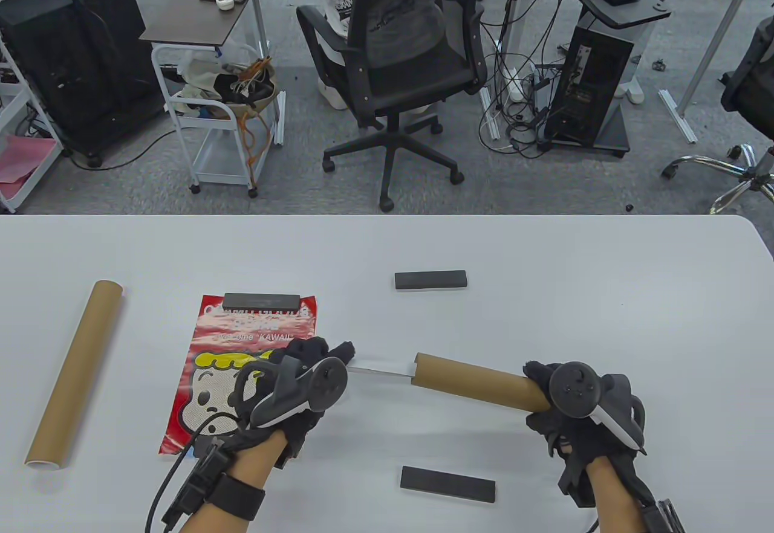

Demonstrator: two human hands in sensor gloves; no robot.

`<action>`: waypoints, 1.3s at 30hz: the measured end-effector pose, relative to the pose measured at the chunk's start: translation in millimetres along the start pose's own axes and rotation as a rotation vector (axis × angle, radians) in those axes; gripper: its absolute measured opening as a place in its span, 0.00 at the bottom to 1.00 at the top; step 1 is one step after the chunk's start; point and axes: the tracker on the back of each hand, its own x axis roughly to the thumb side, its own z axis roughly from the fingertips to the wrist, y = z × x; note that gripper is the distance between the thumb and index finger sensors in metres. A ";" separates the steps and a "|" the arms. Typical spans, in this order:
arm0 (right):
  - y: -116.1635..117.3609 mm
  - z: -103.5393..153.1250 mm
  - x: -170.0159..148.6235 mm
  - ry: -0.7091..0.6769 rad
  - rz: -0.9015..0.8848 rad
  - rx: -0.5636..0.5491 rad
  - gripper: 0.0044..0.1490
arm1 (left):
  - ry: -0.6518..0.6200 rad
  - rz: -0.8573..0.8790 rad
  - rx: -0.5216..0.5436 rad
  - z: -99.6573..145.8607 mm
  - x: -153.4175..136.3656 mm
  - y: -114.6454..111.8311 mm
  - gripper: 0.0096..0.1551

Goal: Roll up posters and store in mailing tubes

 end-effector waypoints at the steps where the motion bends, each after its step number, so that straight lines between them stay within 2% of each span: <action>1: 0.8 -0.1 4.6 -0.029 0.000 0.004 0.53 | -0.045 0.030 0.014 -0.1 7.2 1.7 0.34; 3: 0.0 1.0 14.5 -0.071 -0.006 -0.010 0.53 | -0.121 0.111 0.115 0.8 17.0 7.1 0.35; 4: -1.2 2.1 18.2 -0.080 0.011 -0.024 0.53 | -0.110 0.189 0.160 0.4 16.4 11.0 0.38; 6: -3.6 5.0 23.6 -0.118 0.021 -0.045 0.53 | -0.080 0.451 0.190 -0.5 8.1 13.8 0.44; 7: -4.7 6.8 25.5 -0.133 0.017 -0.048 0.53 | -0.031 0.601 0.201 -1.0 0.3 13.2 0.45; 8: -5.8 8.2 26.4 -0.148 0.008 -0.058 0.53 | 0.007 0.664 0.204 -1.1 -4.3 12.6 0.47; 10: -8.3 10.3 27.7 -0.154 0.004 -0.086 0.53 | 0.046 0.651 0.193 -0.4 -13.0 10.2 0.51; 12: -9.5 10.7 27.4 -0.153 -0.003 -0.096 0.53 | 0.095 0.618 0.240 3.6 -19.2 6.9 0.54; 18: -8.1 11.1 28.3 -0.147 -0.010 -0.144 0.53 | 0.142 0.842 0.311 4.6 -19.3 4.6 0.39; 20: -7.8 11.2 28.4 -0.147 -0.012 -0.147 0.53 | 0.052 0.891 0.198 -1.5 -13.4 -0.7 0.38; 22: -6.8 10.1 29.9 -0.189 -0.067 -0.125 0.53 | -0.183 0.934 -0.040 -8.9 -2.8 -8.9 0.40; 23: -6.5 9.9 30.8 -0.180 -0.083 -0.121 0.53 | -0.160 0.952 -0.038 -7.7 -2.5 -10.7 0.39; 24: -7.1 10.8 30.1 -0.155 -0.050 -0.124 0.53 | -0.067 0.954 0.073 -6.3 -3.9 -11.4 0.39; 26: -7.6 10.6 29.3 -0.159 -0.063 -0.131 0.53 | -0.023 0.873 0.121 -6.5 -9.1 -10.5 0.39; 28: -8.2 10.7 27.7 -0.148 -0.066 -0.133 0.53 | 0.020 0.693 0.099 -6.7 -14.0 -11.1 0.41; 29: -8.4 10.6 26.9 -0.141 -0.067 -0.137 0.53 | 0.044 0.591 0.054 -7.6 -14.8 -13.0 0.41; 30: -8.3 10.0 25.8 -0.134 -0.063 -0.135 0.53 | 0.070 0.419 -0.043 -9.5 -13.6 -19.0 0.41; 31: -8.1 9.8 25.5 -0.133 -0.060 -0.134 0.53 | 0.072 0.330 -0.105 -11.2 -12.3 -23.4 0.41; 34: -6.0 8.0 23.7 -0.120 -0.038 -0.119 0.53 | 0.074 -0.023 -0.342 -17.9 -1.7 -50.4 0.42; 36: -5.7 7.7 22.6 -0.114 -0.028 -0.115 0.53 | 0.097 -0.165 -0.411 -20.7 3.5 -63.7 0.44; 39: -6.3 7.8 21.4 -0.111 -0.032 -0.112 0.53 | 0.086 -0.266 -0.403 -23.9 8.7 -74.4 0.42</action>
